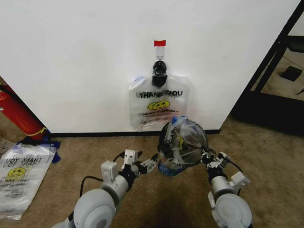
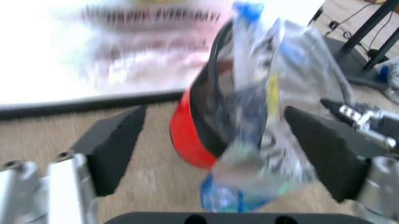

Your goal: Pick up the garbage bag from the wall and place it over the trash bin.

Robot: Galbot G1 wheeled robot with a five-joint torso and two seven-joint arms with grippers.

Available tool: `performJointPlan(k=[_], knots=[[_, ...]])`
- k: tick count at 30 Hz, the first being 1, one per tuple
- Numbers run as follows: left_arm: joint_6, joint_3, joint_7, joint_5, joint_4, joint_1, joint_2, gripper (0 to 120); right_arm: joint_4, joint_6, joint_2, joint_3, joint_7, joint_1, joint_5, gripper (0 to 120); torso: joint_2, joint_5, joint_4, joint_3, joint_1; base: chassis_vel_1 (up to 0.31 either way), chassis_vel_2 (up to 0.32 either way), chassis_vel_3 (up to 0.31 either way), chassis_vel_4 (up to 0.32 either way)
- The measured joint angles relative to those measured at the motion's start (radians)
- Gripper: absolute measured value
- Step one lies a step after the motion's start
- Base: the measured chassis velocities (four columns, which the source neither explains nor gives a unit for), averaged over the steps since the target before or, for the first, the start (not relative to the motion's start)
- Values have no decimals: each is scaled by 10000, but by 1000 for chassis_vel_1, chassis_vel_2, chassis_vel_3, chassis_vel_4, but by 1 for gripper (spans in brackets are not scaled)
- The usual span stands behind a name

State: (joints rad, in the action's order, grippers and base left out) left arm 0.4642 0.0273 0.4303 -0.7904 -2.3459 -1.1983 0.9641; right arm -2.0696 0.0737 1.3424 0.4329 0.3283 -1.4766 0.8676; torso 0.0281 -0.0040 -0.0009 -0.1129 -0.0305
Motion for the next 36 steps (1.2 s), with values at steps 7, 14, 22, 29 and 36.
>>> performJointPlan(k=[7, 14, 22, 29, 36], knots=[[-29, -1170, -258, 623, 608, 1503, -125, 97, -39, -31, 107, -118, 3, 26, -470, 1, 0, 0, 0, 0, 0, 0, 0, 0, 0], [30, -2250, -271, 819, 1230, 2492, 113, 94, -116, -43, 196, -173, 4, -30, -690, 1, 0, 1, -1, -1, -1, 0, 0, 0, 0], [56, -2589, -239, 849, 1587, 2707, 87, 69, -203, -43, 235, -130, 4, -108, -702, 1, 0, 1, 0, -1, 0, 0, 0, 0, 0], [55, -2644, -189, 866, 1722, 2638, 178, 45, -299, -39, 304, -219, 13, -159, -700, 1, 0, 1, 1, 0, 0, 0, 0, 0, 0], [51, -2646, -110, 842, 1738, 2675, 221, 20, -386, -27, 324, -210, 35, -260, -624, 1, 0, 1, 0, 0, 0, 0, 0, 0, 0]])
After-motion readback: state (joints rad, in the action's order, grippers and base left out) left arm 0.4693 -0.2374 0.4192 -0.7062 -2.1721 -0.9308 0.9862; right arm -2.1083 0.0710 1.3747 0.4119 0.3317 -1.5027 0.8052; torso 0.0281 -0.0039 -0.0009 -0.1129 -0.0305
